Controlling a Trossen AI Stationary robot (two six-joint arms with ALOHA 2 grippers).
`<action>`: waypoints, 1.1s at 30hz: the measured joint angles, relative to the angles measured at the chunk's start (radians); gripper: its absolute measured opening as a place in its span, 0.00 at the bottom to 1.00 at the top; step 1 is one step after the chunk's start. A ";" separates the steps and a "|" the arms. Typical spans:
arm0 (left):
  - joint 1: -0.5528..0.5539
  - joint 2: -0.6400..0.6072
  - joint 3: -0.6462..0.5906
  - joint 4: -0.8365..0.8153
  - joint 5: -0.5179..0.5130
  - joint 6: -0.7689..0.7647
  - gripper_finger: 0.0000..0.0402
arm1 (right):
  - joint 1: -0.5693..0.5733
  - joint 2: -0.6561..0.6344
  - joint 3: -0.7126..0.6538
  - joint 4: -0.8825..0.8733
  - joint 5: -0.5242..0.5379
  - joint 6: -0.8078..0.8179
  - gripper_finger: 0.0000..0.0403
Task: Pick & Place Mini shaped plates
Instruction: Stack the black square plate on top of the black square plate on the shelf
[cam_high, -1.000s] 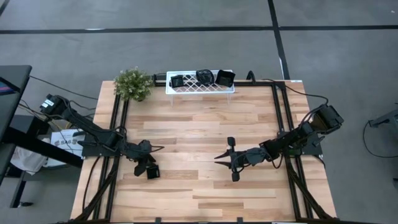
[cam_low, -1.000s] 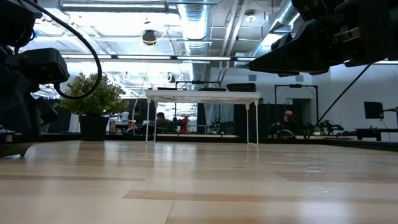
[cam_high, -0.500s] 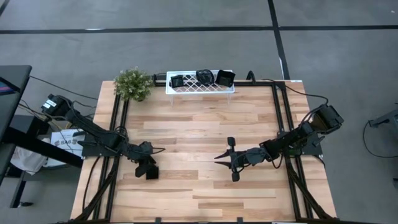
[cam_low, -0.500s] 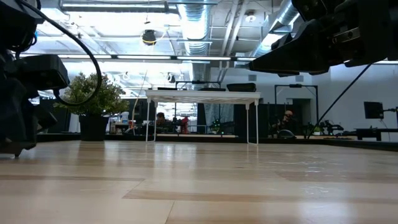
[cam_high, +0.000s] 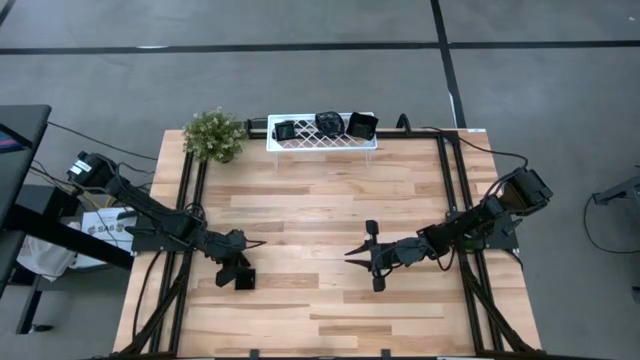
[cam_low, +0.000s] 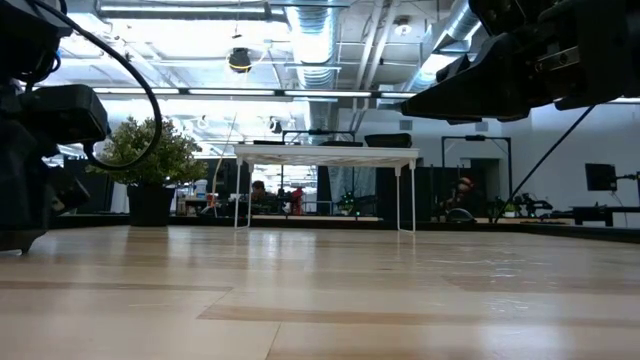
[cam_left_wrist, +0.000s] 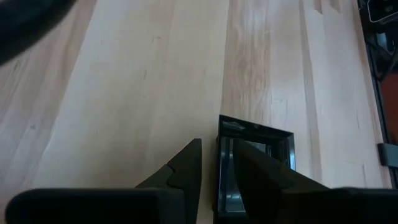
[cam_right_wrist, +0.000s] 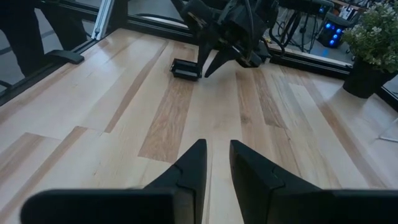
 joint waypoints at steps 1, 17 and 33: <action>0.000 0.000 0.000 0.000 0.000 0.000 0.22 | 0.000 0.000 0.000 0.000 0.000 0.000 0.16; 0.000 0.000 0.000 0.008 0.026 0.026 0.02 | 0.000 0.000 0.000 0.000 0.000 0.000 0.16; 0.095 0.000 0.000 0.250 -0.046 0.324 0.02 | 0.000 0.000 0.000 0.000 0.000 0.000 0.16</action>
